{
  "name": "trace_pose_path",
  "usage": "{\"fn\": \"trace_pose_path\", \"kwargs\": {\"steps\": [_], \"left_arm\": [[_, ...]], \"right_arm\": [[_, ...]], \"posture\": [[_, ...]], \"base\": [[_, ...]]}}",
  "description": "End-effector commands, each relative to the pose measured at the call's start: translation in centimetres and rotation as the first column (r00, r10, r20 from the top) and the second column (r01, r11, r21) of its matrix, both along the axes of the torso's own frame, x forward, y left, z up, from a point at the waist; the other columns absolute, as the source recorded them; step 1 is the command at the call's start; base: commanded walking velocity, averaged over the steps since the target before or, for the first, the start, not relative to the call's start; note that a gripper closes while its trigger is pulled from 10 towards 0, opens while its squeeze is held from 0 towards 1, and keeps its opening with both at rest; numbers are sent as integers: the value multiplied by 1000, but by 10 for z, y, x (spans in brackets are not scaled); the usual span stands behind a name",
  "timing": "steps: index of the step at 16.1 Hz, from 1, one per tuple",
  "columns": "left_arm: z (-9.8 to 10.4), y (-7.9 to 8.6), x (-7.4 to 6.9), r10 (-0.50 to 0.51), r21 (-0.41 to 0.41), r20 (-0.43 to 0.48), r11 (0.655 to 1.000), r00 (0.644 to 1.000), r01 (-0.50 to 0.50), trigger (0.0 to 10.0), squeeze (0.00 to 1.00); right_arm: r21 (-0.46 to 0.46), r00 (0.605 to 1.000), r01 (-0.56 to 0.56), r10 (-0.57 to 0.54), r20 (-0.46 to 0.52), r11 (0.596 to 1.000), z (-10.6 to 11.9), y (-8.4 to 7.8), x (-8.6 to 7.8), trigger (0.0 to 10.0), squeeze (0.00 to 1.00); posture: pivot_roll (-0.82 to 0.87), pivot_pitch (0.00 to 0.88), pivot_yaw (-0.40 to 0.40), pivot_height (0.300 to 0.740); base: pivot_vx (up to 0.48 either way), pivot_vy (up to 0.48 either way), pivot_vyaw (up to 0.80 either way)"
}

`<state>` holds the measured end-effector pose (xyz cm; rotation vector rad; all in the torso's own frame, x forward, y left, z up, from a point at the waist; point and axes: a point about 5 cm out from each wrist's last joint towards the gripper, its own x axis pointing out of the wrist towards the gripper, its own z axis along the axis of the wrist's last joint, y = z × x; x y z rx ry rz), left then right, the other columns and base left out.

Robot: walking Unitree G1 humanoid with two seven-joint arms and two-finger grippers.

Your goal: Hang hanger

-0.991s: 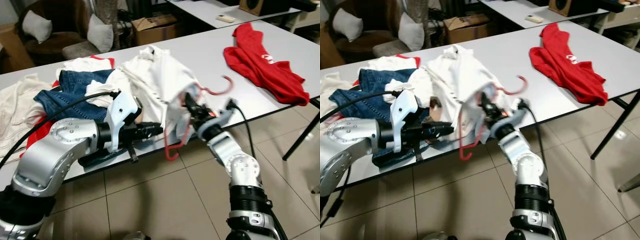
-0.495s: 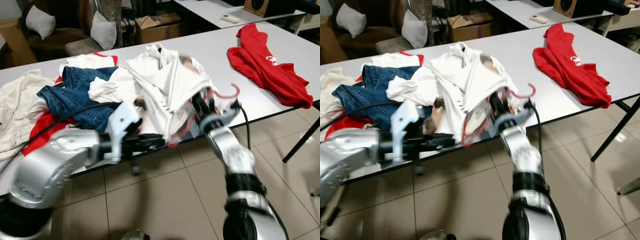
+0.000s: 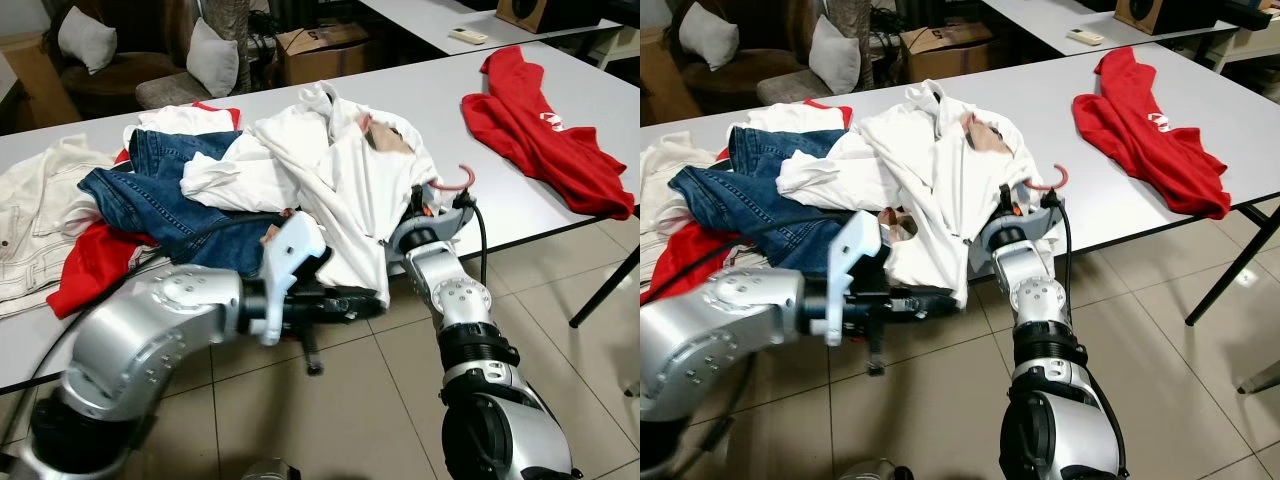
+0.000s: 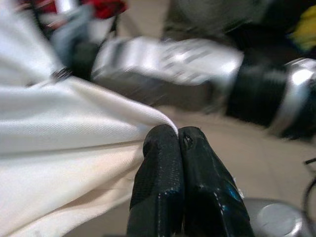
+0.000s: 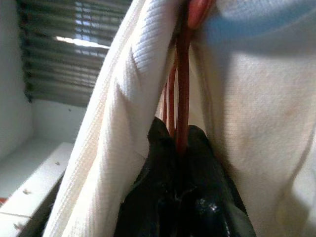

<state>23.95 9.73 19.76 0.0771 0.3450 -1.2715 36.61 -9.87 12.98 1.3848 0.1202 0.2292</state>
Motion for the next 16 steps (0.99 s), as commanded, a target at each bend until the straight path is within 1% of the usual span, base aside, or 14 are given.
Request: {"fn": "trace_pose_path", "kwargs": {"steps": [1,2,3,4,5,6,7,9,10,11,12,14,15,16], "left_arm": [[1,14,11,85,43,30,995,996,-87,0,0],[-1,40,31,250,108,87,960,964,-259,0,0],[-1,47,36,292,121,102,945,951,-303,0,0],[1,66,48,395,145,144,899,907,-414,0,0],[4,78,54,444,162,179,867,878,-472,0,0],[6,85,57,466,169,192,851,864,-497,0,0],[7,88,56,455,185,196,853,869,-488,0,0],[0,91,51,398,260,209,858,894,-443,0,0],[-6,91,45,351,287,185,874,918,-392,0,0],[-8,89,43,325,288,171,886,930,-363,0,0],[-7,78,33,243,238,118,934,963,-265,0,0],[-2,55,16,94,138,42,985,995,-99,0,0],[-2,47,10,43,114,20,992,999,-45,0,0],[-2,47,10,43,114,20,992,999,-45,0,0]], "right_arm": [[167,987,-146,132,94,975,37,71,-1,10000,0],[175,981,-175,157,115,969,38,69,-1,10000,0],[165,978,-188,169,123,968,38,70,-2,10000,0],[144,972,-214,196,129,966,37,72,-4,10000,0],[136,971,-222,205,125,966,36,73,-5,10000,0],[136,971,-223,207,122,965,35,73,-5,10000,0],[154,973,-218,202,116,964,34,73,-5,10000,0],[189,975,-208,188,116,960,36,70,-3,10000,0],[198,975,-207,186,121,958,38,69,-2,10000,0],[197,975,-207,186,123,958,39,68,-1,10000,0],[190,977,-197,177,119,962,40,67,1,10000,0],[189,982,-174,158,101,966,39,66,4,10000,0],[192,983,-172,156,98,966,40,67,5,10000,0],[192,983,-172,156,98,966,40,67,5,10000,0]], "posture": [[134,0,59,740],[135,0,58,740],[135,0,58,740],[134,0,57,740],[134,0,57,740],[134,0,57,740],[134,0,56,740],[135,0,56,740],[135,0,56,740],[136,0,56,740],[138,0,54,740],[144,0,50,740],[144,0,49,740],[144,0,49,740]], "base": [[0,0,0],[0,0,0],[0,0,0],[0,0,0],[0,0,0],[0,0,0],[0,0,0],[0,0,0],[0,0,0],[0,0,0],[0,0,0],[0,0,0],[0,0,0],[0,0,0]]}}
